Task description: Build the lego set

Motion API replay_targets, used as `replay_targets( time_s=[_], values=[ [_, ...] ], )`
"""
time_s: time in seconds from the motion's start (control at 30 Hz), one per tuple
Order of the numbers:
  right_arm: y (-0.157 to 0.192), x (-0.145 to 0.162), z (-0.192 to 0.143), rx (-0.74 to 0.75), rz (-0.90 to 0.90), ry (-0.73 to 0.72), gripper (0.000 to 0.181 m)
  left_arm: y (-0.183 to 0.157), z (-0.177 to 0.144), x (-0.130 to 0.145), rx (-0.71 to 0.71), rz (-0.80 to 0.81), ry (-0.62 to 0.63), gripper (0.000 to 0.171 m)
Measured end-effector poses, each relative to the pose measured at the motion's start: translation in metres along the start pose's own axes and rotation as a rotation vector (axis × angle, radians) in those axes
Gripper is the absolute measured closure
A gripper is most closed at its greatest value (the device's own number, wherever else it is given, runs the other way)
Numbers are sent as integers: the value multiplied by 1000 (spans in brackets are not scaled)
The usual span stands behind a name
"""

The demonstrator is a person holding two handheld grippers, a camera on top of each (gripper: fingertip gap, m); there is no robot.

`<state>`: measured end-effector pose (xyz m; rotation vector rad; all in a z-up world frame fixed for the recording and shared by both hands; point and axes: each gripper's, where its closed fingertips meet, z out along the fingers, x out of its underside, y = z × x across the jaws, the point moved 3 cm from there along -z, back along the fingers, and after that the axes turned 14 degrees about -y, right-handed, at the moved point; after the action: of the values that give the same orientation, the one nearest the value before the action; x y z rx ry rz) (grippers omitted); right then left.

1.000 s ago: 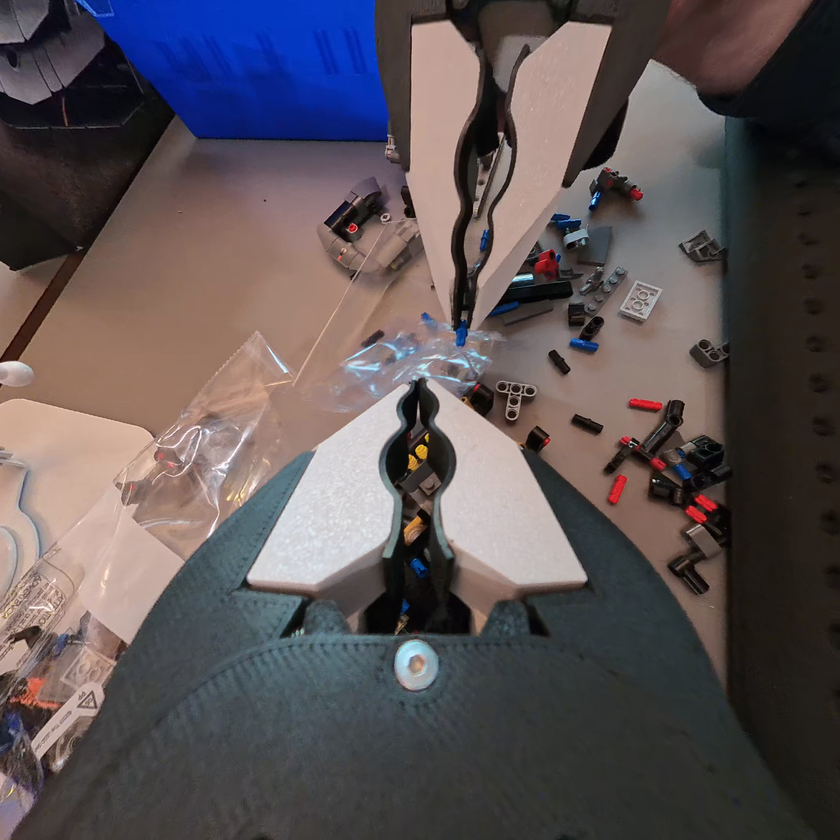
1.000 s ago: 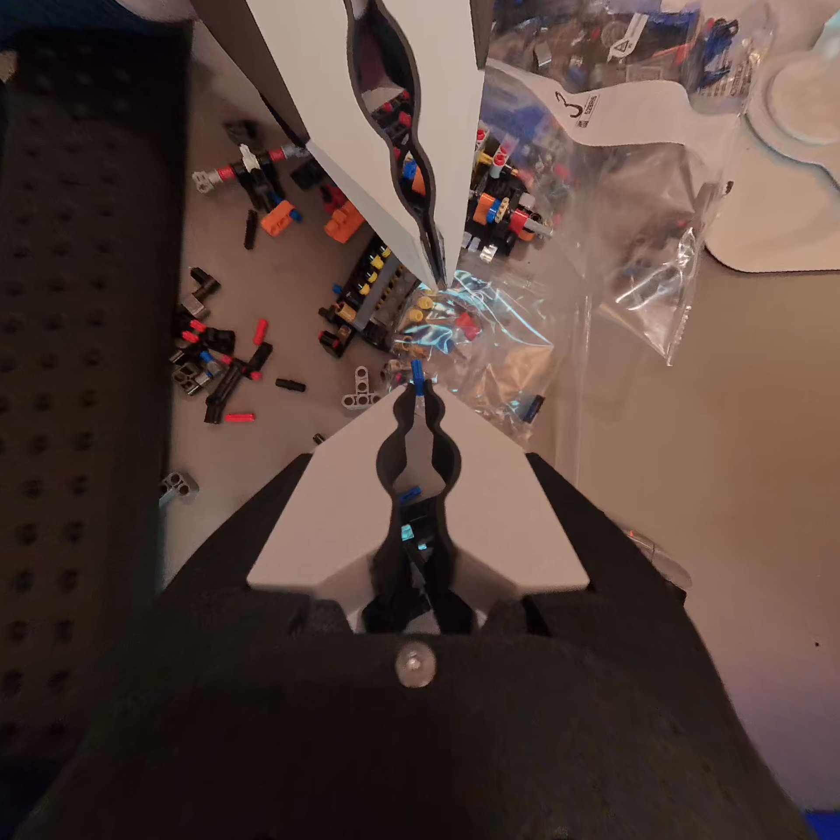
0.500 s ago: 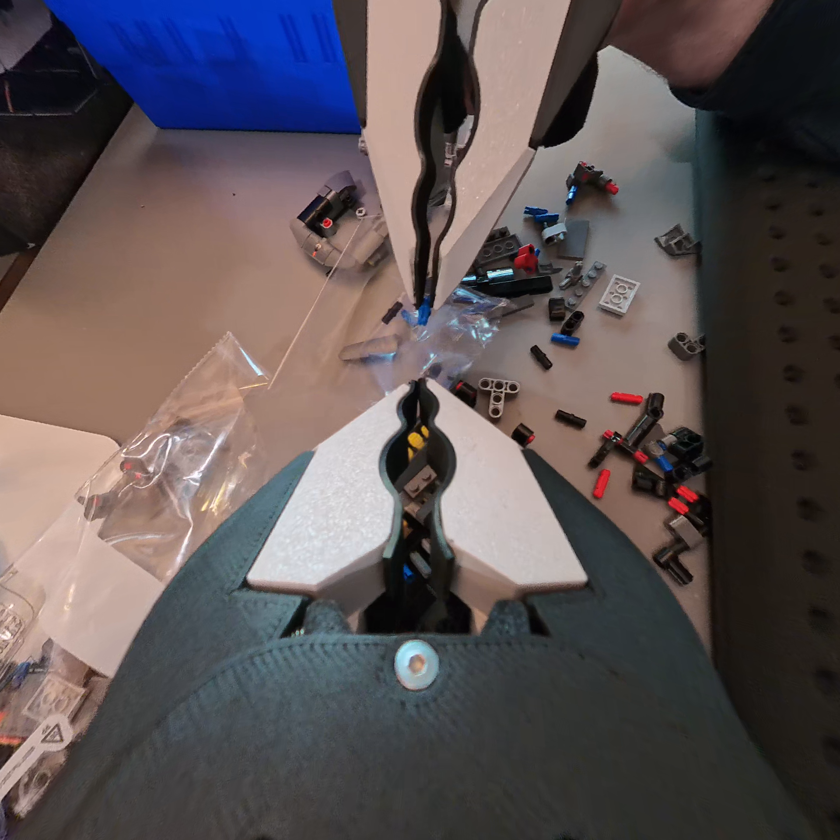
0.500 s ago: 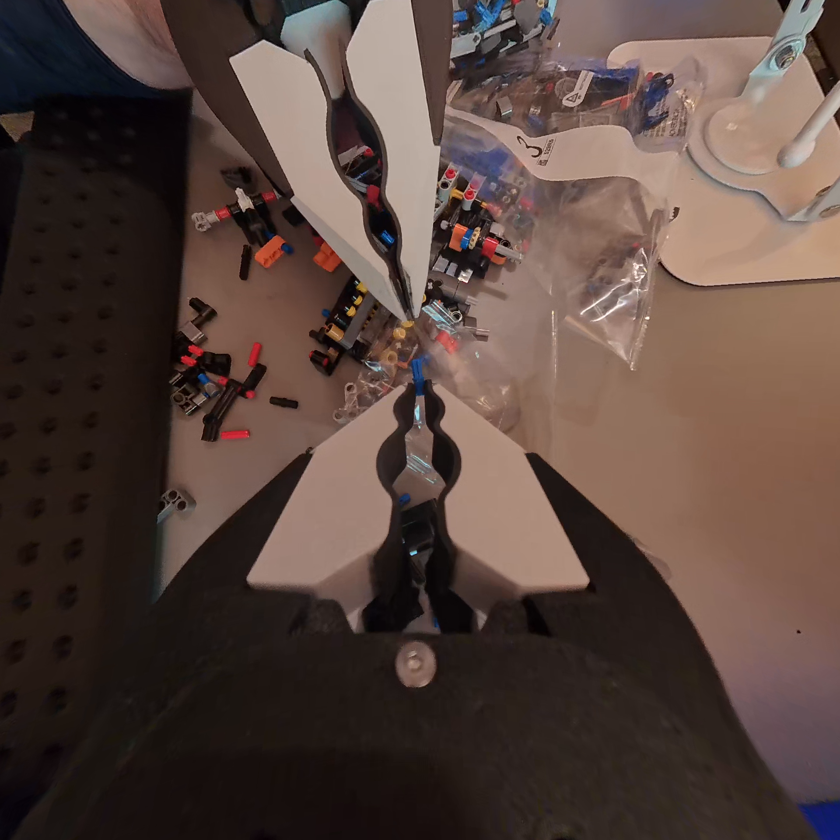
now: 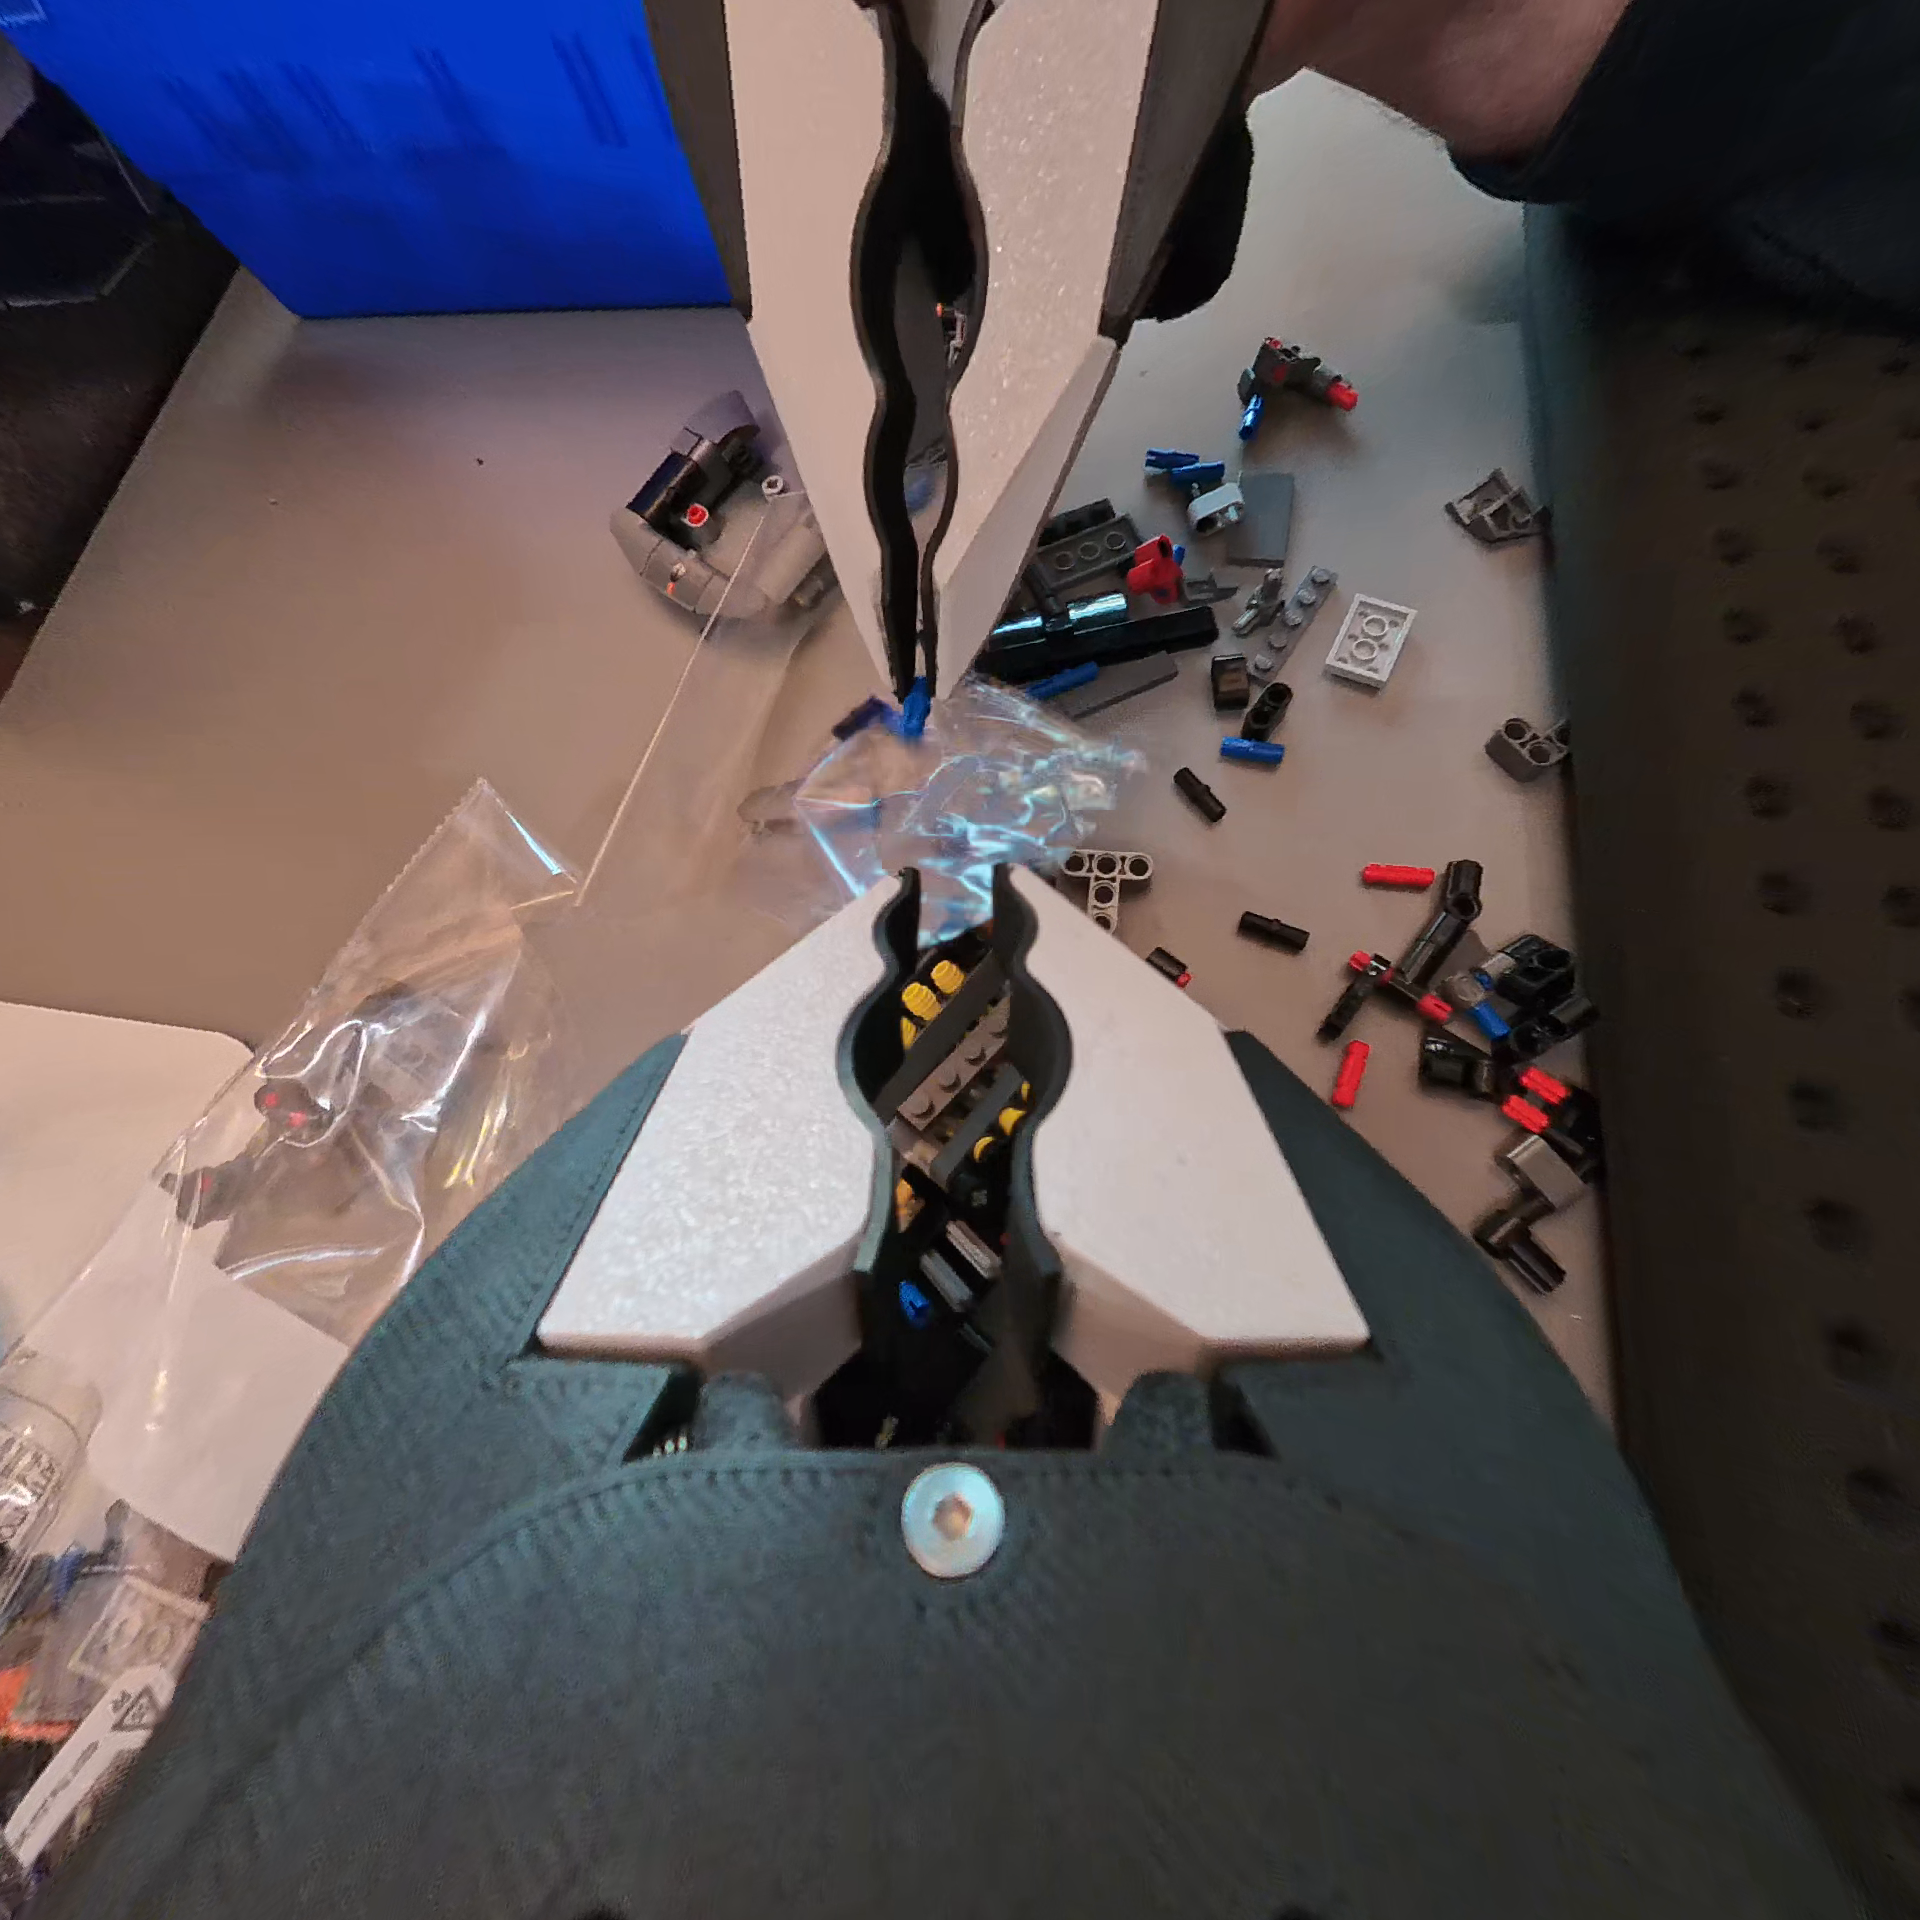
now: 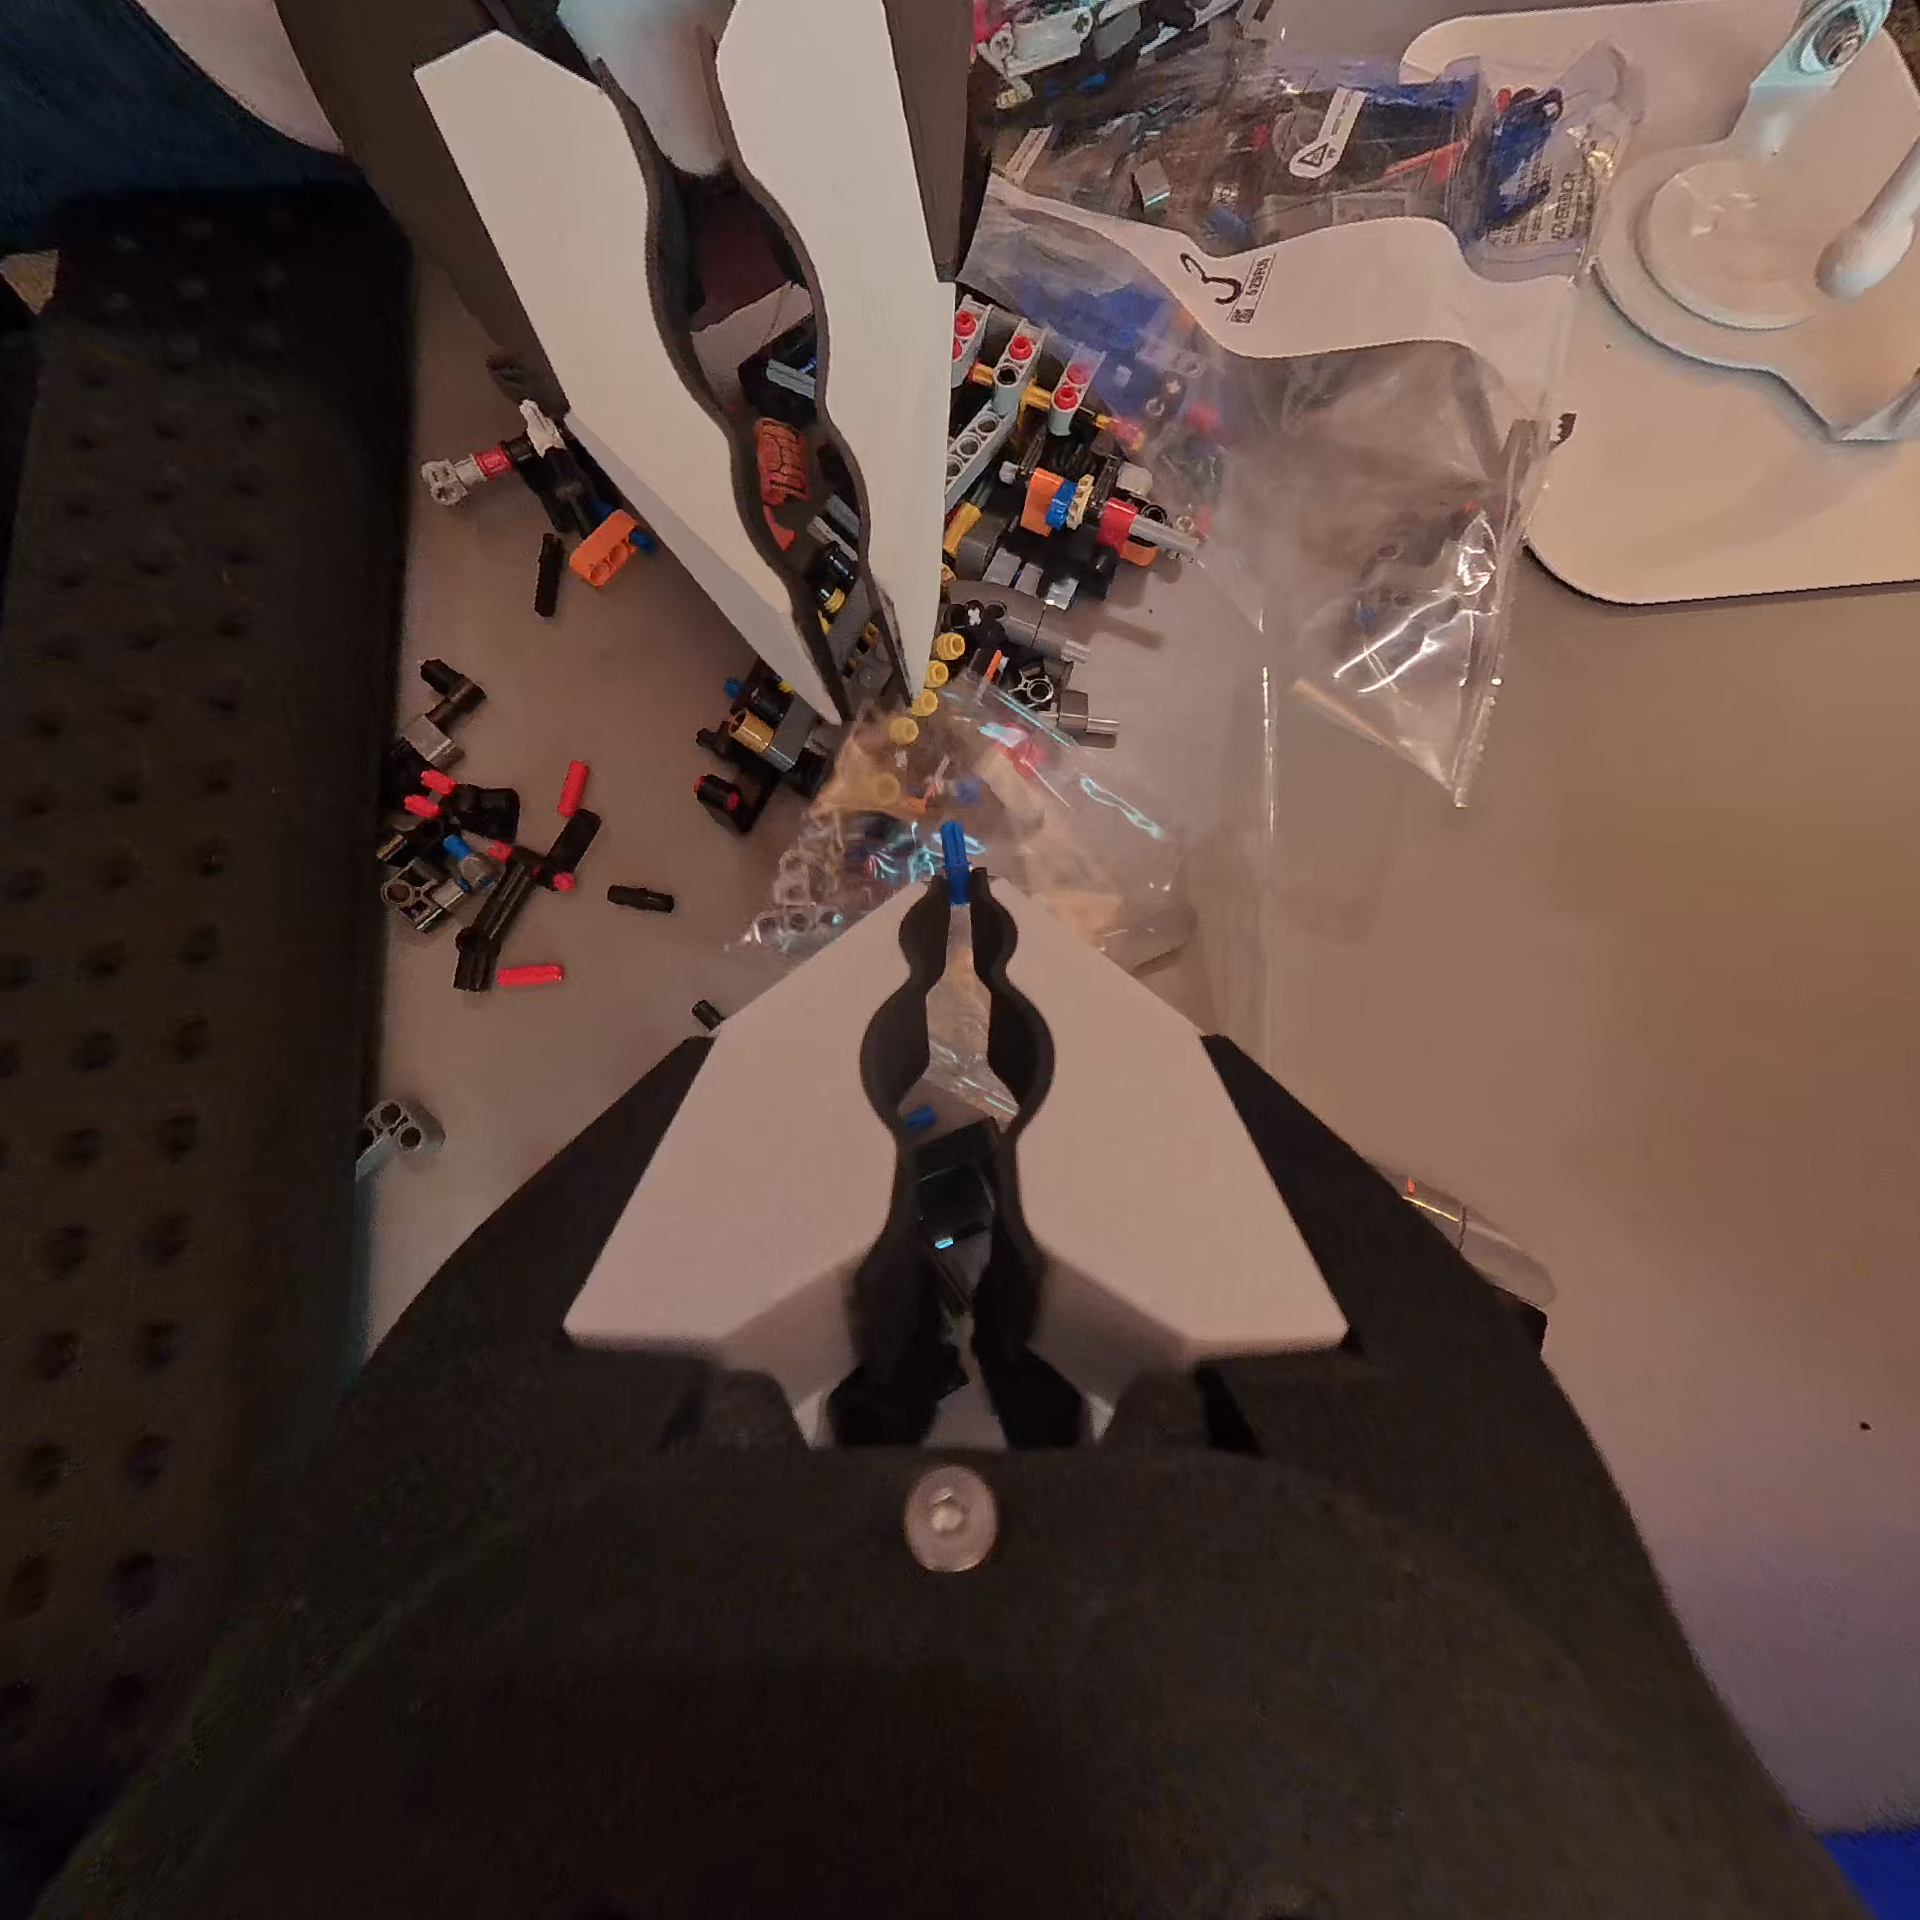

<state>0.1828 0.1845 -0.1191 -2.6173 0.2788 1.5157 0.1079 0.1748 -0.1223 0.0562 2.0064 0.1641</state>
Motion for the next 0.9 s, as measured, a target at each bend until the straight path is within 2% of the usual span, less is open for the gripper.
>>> replay_targets(
  time_s=[0.17, 0.47, 0.63, 0.8, 0.9],
  values=[
    [0, 1, 0, -2, -1, 3, 180, 2, -4, 1, -8, 22, 12, 153],
    [-2, -2, -2, 13, -6, -13, 180, 6, -13, 6, -46, 61, 56, 150],
    [-8, -6, -7, 46, 2, -44, 180, 9, -19, -4, -90, 77, -1, 152],
    [-11, -11, -12, 73, 8, -72, 180, 1, -7, -11, -87, 82, -38, 158],
    [-10, -12, -12, 77, -3, -67, 180, -6, 5, -4, -60, 97, 11, 154]
  ],
)
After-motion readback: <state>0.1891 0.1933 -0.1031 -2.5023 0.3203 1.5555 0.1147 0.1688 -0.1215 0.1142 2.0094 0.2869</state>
